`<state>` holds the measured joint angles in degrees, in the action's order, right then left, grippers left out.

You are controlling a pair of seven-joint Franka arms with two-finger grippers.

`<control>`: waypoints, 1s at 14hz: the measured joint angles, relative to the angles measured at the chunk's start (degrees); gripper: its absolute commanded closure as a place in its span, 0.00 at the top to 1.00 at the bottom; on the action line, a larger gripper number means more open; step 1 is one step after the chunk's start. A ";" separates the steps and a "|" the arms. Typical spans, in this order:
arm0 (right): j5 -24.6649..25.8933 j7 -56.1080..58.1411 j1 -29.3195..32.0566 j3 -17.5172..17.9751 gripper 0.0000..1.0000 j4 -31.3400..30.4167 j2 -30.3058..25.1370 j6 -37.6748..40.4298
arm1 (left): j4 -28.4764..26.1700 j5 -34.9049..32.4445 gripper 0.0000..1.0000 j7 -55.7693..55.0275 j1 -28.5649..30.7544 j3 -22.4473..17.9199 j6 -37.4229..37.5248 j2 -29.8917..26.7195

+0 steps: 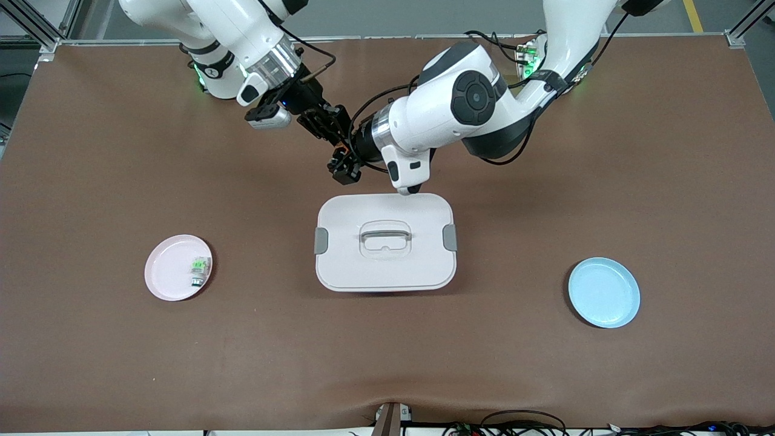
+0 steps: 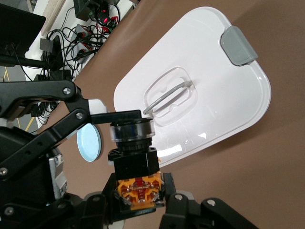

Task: Transfer orange switch to right arm and place
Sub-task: 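Grasp the switch with the right gripper and open the left gripper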

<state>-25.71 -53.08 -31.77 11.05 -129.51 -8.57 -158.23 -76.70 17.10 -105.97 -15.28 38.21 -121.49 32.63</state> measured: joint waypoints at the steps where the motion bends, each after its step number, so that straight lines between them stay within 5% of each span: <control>1: 0.00 0.01 0.00 -0.01 0.00 0.04 0.05 -0.01 | 0.00 0.00 1.00 0.00 0.02 0.00 -0.02 0.00; 11: 0.36 0.81 -0.01 -0.07 0.00 0.84 1.28 -0.25 | 1.03 0.01 1.00 -0.01 0.92 0.11 -0.44 -0.14; 14: 1.32 12.09 0.24 -0.52 0.00 1.24 2.01 2.62 | 1.33 -0.11 1.00 0.00 3.65 0.05 -0.13 -0.52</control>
<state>-24.39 -40.99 -31.53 10.53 -128.27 -6.55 -155.61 -75.37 17.00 -105.96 -11.63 38.26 -121.62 32.11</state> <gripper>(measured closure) 0.590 0.000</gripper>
